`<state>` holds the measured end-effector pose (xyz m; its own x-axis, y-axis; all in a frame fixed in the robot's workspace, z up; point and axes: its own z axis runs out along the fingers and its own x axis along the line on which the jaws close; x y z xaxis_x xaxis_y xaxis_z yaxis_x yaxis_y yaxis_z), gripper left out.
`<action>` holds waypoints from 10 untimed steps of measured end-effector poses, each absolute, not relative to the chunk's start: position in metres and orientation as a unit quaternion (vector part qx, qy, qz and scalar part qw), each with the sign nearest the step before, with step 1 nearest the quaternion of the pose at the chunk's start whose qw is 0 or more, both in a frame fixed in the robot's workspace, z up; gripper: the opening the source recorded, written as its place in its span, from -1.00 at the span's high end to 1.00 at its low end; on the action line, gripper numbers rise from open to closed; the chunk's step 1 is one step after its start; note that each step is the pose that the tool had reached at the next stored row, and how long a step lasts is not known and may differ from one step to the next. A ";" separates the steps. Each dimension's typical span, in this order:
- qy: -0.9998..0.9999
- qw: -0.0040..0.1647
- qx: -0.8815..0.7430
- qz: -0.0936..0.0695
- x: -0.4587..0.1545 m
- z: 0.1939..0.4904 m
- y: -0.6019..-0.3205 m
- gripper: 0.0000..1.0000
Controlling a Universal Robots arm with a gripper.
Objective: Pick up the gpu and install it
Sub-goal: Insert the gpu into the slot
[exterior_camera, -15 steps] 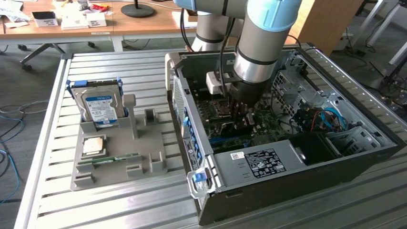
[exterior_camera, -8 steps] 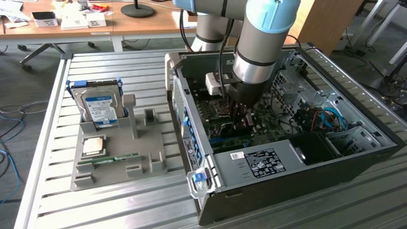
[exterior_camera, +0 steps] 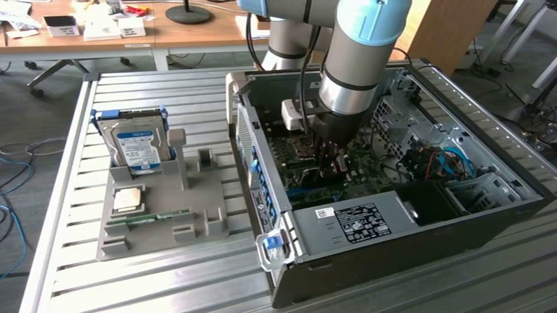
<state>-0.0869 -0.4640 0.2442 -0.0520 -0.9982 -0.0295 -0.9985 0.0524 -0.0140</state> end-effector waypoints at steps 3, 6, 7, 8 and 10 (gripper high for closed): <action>0.725 0.016 -0.688 0.005 -0.090 0.244 -0.464 0.47; 0.725 0.016 -0.688 0.005 -0.091 0.243 -0.464 0.47; 0.725 0.016 -0.688 0.005 -0.092 0.243 -0.464 0.47; 0.725 0.016 -0.688 0.005 -0.092 0.242 -0.464 0.47; 0.725 0.016 -0.688 0.005 -0.092 0.242 -0.464 0.47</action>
